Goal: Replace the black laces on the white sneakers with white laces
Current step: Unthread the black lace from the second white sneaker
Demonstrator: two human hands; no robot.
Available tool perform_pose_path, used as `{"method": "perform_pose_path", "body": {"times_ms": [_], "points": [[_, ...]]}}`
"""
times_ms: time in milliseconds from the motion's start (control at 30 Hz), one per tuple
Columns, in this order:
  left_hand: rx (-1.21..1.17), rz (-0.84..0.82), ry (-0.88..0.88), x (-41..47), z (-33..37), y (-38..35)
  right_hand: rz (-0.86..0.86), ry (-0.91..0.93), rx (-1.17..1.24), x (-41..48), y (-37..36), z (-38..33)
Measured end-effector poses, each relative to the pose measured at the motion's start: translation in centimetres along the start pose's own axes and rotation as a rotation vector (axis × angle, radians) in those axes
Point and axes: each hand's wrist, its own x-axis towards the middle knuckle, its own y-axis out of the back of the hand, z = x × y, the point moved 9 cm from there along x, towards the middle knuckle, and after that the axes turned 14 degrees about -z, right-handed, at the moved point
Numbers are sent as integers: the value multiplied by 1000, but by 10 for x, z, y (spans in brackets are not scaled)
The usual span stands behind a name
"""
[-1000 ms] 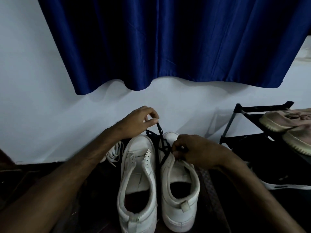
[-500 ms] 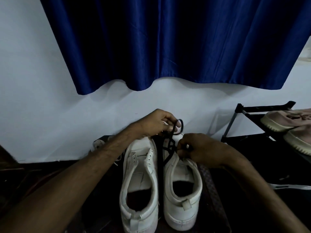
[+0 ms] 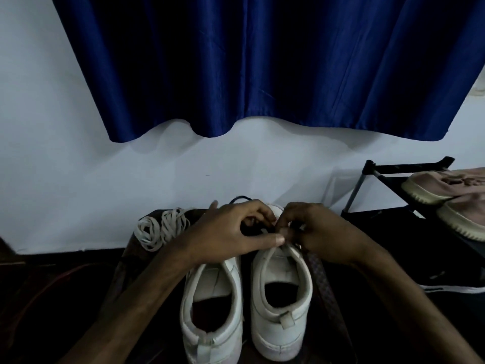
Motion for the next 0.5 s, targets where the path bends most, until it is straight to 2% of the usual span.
{"method": "perform_pose_path", "body": {"times_ms": [133, 200, 367, 433, 500], "points": [[216, 2, 119, -2, 1, 1, 100, -7, 143, -21, 22, 27], [199, 1, 138, -3, -4, -3, 145, -24, 180, -35, 30, 46], [60, -48, 114, -6, -16, -12, 331, -106, 28, -46, 30, 53], [45, -40, 95, -6, -18, -13, 292, -47, 19, -40, 32, 30], [46, -33, 72, -5, -19, -13, 121, -5, -20, -27, 19, 7]]}}
